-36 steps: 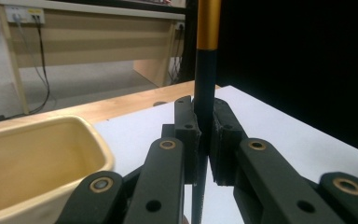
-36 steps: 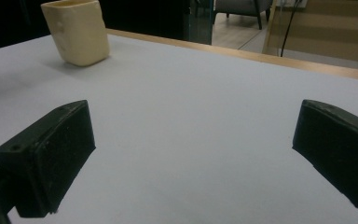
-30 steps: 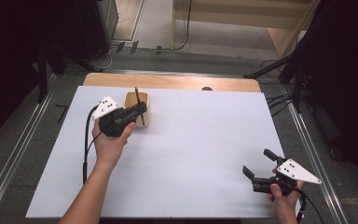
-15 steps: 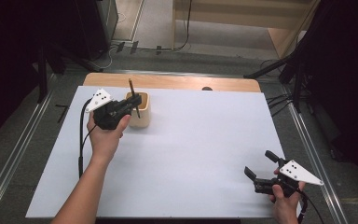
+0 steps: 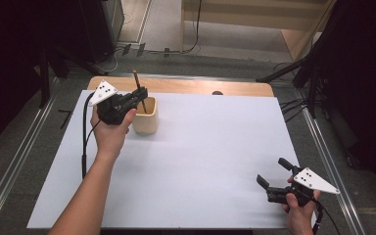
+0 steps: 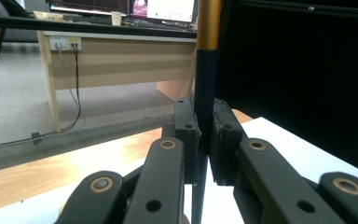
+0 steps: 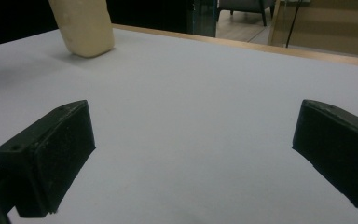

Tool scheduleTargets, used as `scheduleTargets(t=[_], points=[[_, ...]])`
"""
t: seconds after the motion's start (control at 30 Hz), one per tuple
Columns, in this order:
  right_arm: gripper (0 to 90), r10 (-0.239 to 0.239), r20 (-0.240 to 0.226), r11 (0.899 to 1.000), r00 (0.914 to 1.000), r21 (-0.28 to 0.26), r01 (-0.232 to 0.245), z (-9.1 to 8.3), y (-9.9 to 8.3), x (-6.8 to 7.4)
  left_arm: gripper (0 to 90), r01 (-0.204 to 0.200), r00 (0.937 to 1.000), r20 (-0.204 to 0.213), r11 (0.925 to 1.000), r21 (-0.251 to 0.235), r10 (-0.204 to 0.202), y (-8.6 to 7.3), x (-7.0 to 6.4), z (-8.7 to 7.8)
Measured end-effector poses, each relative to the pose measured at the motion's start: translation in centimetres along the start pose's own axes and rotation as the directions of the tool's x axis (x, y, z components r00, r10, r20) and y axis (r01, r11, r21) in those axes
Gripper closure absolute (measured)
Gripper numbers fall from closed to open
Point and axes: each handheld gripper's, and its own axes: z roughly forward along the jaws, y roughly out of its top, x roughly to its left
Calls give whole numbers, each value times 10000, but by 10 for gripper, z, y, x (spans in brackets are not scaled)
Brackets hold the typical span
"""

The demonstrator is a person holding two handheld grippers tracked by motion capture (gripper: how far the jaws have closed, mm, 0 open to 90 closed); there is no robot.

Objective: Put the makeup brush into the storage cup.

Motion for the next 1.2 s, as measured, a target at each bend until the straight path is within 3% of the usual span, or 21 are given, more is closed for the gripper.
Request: scheduleTargets(t=[0.53, 1.2], points=[[0, -100, -37, 9999, 9999, 92, 100, 1, 0, 1, 842, -116, 9995, -290, 9999, 33, 117, 6, 8, 13], [0, -74, -33, 9999, 10000, 129, 74, 2, -1, 1, 841, -81, 9953, -966, 9991, 408, 120, -17, 20, 27]])
